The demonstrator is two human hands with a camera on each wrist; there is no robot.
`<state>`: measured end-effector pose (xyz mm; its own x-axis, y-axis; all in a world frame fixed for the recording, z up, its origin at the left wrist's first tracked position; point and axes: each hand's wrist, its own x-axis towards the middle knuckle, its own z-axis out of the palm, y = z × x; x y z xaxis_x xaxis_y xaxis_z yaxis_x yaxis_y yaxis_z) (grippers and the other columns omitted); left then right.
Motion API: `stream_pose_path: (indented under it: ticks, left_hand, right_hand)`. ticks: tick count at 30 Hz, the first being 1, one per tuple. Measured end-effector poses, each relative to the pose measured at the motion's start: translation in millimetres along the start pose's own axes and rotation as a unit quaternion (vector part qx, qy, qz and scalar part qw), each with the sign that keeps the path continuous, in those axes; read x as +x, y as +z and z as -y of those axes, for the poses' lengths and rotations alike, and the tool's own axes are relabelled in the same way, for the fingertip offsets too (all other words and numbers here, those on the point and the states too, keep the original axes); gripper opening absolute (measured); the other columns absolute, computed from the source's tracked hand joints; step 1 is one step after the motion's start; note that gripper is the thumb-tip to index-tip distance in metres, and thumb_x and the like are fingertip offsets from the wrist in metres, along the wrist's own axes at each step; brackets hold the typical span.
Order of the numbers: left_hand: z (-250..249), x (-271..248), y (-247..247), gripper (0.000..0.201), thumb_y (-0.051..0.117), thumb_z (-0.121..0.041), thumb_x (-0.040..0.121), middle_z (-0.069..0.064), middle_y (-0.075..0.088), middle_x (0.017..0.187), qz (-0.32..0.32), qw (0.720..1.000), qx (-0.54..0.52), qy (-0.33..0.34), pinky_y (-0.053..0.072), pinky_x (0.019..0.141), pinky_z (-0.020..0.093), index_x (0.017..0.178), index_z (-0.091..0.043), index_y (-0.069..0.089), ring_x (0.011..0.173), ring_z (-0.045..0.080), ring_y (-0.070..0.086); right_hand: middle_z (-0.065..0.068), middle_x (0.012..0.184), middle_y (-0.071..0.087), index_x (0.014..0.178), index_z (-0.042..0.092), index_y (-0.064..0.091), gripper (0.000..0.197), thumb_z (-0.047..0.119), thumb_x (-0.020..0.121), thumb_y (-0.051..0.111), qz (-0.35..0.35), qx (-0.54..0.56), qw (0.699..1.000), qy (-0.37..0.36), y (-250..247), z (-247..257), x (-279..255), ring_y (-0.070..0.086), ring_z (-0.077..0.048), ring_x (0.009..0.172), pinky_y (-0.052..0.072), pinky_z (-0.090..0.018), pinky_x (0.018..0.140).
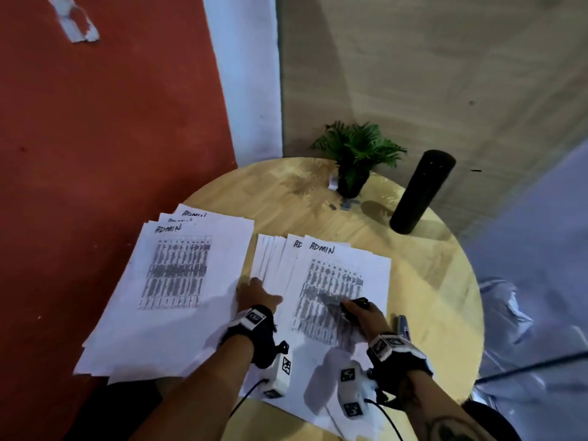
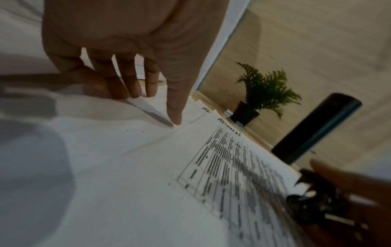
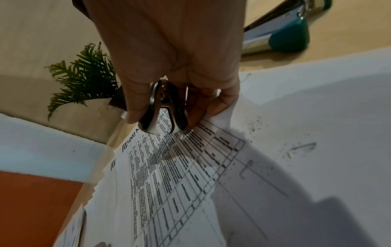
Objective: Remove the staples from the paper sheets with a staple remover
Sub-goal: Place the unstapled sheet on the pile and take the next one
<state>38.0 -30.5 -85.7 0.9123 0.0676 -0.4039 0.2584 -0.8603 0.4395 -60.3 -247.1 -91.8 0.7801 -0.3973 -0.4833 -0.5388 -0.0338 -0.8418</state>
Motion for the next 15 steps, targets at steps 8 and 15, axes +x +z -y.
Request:
stream_pose_path:
  ticks: [8, 15]
  left_hand:
    - [-8, -16, 3, 0.056, 0.064, -0.039, 0.084, 0.013, 0.042, 0.137, -0.038, 0.989, 0.132, 0.050, 0.035, 0.106, 0.036, 0.129, -0.009, 0.050, 0.130, 0.029, 0.037]
    - [-29, -19, 9, 0.072, 0.073, -0.039, 0.079, 0.020, 0.052, 0.134, 0.032, 0.999, -0.028, -0.024, 0.044, 0.093, 0.034, 0.132, 0.002, 0.045, 0.121, 0.033, 0.052]
  right_hand:
    - [-0.004, 0.061, 0.057, 0.054, 0.021, 0.057, 0.035, 0.037, 0.083, 0.068, 0.018, -0.013, 1.000, -0.018, 3, -6, 2, 0.051, -0.018, 0.065, 0.036, -0.029, 0.067]
    - [-0.008, 0.079, 0.066, 0.086, 0.006, 0.066, 0.051, 0.055, 0.073, 0.070, 0.005, -0.026, 1.000, 0.001, 6, -14, 8, 0.059, -0.021, 0.076, 0.040, -0.028, 0.069]
